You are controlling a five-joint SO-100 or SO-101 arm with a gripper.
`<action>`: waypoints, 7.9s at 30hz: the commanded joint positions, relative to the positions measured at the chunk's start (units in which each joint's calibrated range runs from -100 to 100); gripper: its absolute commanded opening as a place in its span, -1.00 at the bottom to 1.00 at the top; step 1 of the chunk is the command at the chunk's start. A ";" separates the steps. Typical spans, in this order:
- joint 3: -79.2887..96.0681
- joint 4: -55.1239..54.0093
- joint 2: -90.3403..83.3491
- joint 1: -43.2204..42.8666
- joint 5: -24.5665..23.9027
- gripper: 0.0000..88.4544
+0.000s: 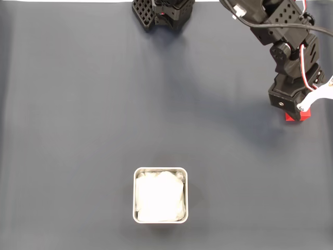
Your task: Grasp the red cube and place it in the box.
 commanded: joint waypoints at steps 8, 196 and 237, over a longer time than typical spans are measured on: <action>-4.40 -1.43 1.24 -0.40 -0.88 -0.07; -13.61 10.13 -15.66 25.88 -1.56 -0.88; -20.27 10.37 -10.54 41.78 -1.71 -0.90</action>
